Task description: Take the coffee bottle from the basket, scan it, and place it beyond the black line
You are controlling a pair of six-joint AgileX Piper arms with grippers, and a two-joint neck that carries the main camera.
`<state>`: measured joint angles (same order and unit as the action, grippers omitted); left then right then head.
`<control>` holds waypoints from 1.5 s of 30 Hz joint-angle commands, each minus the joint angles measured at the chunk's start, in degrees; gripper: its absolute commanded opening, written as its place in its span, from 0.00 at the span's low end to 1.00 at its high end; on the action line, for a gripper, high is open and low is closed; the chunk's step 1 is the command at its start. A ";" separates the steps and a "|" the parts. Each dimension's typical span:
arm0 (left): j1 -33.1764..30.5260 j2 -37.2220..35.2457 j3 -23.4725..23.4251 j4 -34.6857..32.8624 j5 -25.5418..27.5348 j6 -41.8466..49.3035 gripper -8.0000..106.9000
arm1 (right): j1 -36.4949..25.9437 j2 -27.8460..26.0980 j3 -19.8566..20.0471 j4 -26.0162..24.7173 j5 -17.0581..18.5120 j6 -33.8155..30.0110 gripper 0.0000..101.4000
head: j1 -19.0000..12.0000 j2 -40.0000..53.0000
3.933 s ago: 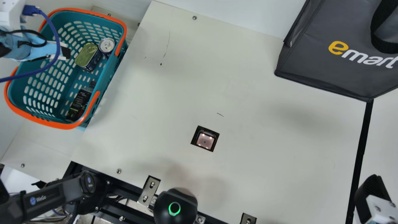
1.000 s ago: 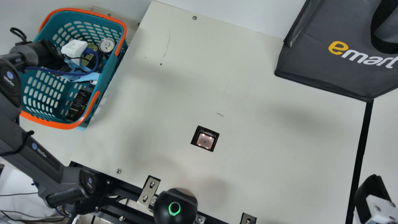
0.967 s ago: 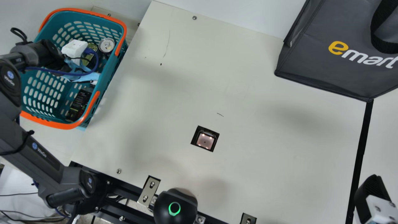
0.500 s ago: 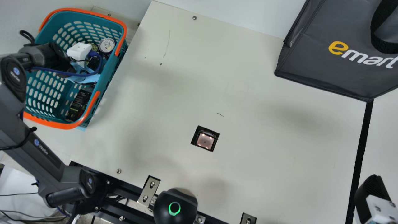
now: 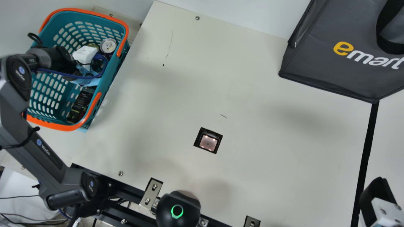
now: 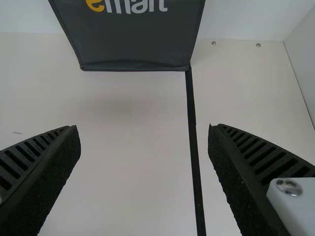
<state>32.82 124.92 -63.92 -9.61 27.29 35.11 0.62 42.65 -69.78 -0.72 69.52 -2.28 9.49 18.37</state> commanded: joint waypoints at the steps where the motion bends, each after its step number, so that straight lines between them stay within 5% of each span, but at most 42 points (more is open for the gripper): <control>1: -0.16 0.07 0.14 0.21 -0.12 -0.16 0.79 | 0.00 0.00 0.00 0.00 0.00 0.00 0.90 | -1.57 0.05; 12: -0.60 -0.63 0.90 0.65 -0.25 -0.46 0.16 | 0.00 0.00 0.00 0.00 0.00 0.00 0.90 | -1.57 0.05; 45: 2.12 -12.58 0.03 -0.14 6.80 0.02 0.16 | 0.00 0.00 0.00 0.00 -0.12 0.00 0.90 | -1.57 0.05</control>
<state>34.93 112.70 -63.91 -9.59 33.98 35.14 0.62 42.65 -69.78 -0.72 69.40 -2.28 9.49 18.28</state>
